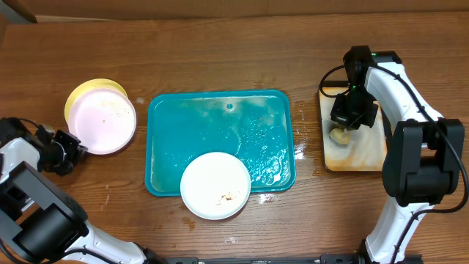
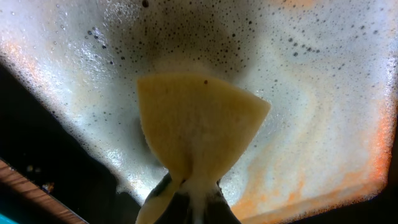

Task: Clean dirty plates on tray and stack at the side
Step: 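Carry the white plate left and lay it on the yellow plate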

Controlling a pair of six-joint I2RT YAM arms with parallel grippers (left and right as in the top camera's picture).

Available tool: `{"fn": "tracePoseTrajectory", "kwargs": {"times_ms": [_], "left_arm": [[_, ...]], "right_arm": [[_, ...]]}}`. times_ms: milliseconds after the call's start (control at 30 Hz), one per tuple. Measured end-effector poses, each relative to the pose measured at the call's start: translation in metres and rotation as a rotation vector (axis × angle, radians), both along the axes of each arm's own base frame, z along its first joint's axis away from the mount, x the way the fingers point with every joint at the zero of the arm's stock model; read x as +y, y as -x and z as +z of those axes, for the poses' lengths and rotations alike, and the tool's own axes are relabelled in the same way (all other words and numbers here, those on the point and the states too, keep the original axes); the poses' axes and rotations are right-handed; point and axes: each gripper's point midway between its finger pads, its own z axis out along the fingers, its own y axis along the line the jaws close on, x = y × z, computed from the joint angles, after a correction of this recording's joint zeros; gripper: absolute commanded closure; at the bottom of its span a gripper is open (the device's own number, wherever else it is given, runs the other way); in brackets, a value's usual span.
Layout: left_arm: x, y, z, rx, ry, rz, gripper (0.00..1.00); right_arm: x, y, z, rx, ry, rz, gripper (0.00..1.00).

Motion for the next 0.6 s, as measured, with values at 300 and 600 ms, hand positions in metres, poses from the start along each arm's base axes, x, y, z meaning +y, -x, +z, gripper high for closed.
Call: {"fn": "tracePoseTrajectory", "kwargs": {"times_ms": [300,600], "left_arm": [[0.013,-0.016,0.042,-0.087,-0.064,0.004,0.96],[0.026,-0.017,0.071,-0.111,-0.124,0.043,0.96]], "right_arm": [[0.000,0.000,0.000,0.000,0.000,0.000,0.96],[0.000,0.000,0.000,0.000,0.000,0.000,0.96]]}}
